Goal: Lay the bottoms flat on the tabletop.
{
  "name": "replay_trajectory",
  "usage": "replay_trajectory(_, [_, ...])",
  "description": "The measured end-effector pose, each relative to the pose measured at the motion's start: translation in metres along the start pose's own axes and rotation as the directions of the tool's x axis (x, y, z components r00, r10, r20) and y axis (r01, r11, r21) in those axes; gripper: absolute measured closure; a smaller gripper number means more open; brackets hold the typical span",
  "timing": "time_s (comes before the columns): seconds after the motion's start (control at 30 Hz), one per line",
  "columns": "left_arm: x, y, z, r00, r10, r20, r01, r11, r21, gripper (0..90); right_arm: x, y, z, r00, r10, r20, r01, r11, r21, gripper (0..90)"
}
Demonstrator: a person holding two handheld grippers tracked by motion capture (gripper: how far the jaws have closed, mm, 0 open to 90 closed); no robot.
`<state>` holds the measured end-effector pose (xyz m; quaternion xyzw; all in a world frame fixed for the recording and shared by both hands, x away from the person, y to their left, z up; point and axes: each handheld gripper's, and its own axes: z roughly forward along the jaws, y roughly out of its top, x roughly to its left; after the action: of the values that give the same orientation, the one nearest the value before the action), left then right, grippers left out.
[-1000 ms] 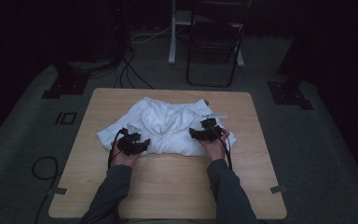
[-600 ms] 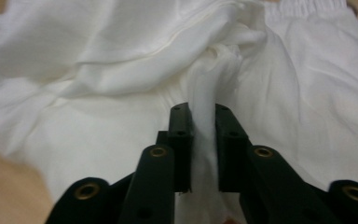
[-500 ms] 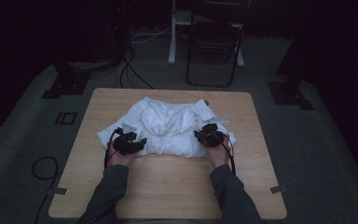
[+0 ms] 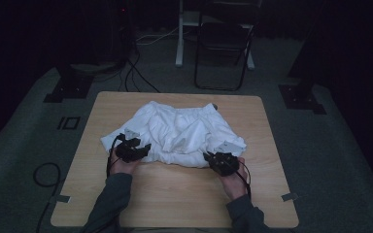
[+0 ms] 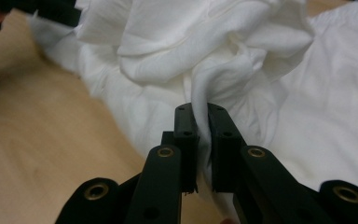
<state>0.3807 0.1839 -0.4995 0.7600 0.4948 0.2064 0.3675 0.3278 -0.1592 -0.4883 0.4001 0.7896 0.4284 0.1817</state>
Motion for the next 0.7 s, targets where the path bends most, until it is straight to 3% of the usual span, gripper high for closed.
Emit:
replay_trajectory(0.07, [0.000,0.000,0.000,1.0000,0.000,-0.001,0.000,1.0000,-0.001,48.2,0.002,-0.005,-0.001,1.0000,-0.003,-0.007,0.003,1.0000,0.003,83.8])
replay_trajectory(0.2, [0.001,0.000,-0.002,1.0000,-0.002,-0.001,0.002,1.0000,-0.002,48.2,0.009,-0.033,-0.001,0.9997,-0.004,-0.023,0.006,0.9983,0.058,83.4])
replay_trajectory(0.3, [0.000,0.001,-0.002,1.0000,-0.002,0.001,0.003,1.0000,-0.004,48.1,0.010,-0.040,0.000,0.9997,0.000,-0.025,0.002,0.9970,0.077,81.1])
replay_trajectory(0.33, [-0.001,0.002,-0.002,1.0000,0.001,0.006,-0.001,1.0000,-0.005,48.1,0.009,-0.041,-0.002,0.9997,0.010,-0.024,-0.009,0.9974,0.071,72.1])
replay_trajectory(0.53, [-0.004,0.008,0.000,0.9998,0.009,0.015,-0.009,0.9999,-0.009,48.0,-0.002,-0.021,-0.017,0.9996,0.019,0.019,-0.019,0.9997,0.013,50.3])
replay_trajectory(0.7, [-0.007,0.015,0.000,0.9996,0.016,0.021,-0.016,0.9997,-0.016,46.9,-0.013,-0.003,-0.021,0.9986,0.042,0.033,-0.042,0.9990,-0.017,41.7])
